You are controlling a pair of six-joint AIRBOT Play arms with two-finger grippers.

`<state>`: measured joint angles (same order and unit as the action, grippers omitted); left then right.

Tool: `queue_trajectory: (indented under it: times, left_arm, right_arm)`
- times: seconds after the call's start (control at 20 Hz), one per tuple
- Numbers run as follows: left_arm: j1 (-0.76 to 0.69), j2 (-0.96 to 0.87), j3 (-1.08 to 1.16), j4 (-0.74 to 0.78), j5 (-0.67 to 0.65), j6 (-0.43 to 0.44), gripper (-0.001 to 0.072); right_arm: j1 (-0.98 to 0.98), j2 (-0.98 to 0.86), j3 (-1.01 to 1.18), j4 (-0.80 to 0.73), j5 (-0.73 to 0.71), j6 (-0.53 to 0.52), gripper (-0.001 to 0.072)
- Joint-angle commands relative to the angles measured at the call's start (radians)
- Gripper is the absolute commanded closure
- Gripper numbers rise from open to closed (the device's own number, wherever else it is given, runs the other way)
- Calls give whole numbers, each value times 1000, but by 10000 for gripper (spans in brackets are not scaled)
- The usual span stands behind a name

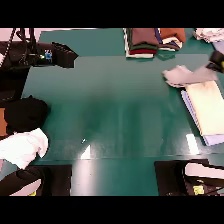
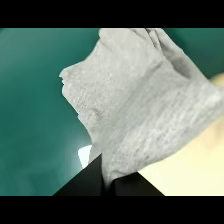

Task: Fold the shirts.

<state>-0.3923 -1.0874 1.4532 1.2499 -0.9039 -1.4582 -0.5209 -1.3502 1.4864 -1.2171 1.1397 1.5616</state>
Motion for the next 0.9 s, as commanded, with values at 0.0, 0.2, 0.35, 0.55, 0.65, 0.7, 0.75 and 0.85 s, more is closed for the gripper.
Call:
queue_trajectory:
  times: [0.0, 0.2, 0.35, 0.55, 0.65, 0.7, 0.75, 0.85]
  left_arm:
    - [-2, 1, 0, 0, 10, -8, 689]
    - [-2, 1, 0, -1, 17, -8, 689]
    - [-2, 1, 0, -1, 11, -8, 688]
    - [-2, 1, 0, -1, 3, -8, 688]
    - [-2, 1, 0, 0, 2, -8, 688]
    - [-2, 1, 0, 0, 1, -8, 688]
    - [-2, 1, 0, 0, -2, -8, 688]
    - [-2, 1, 0, 0, -8, -8, 688]
  right_arm:
    - [-130, 82, -78, -5, -88, 17, 701]
    - [-121, 98, 18, -5, -100, 17, 701]
    - [-94, 98, 122, -6, -84, 18, 701]
    - [-83, 101, 211, -10, 17, 21, 701]
    - [-83, 119, 202, -20, 63, 20, 701]
    - [-83, 140, 174, -28, 69, 21, 701]
    - [-83, 170, 129, -50, 67, 21, 701]
    - [-93, 240, 22, -102, 66, 21, 701]
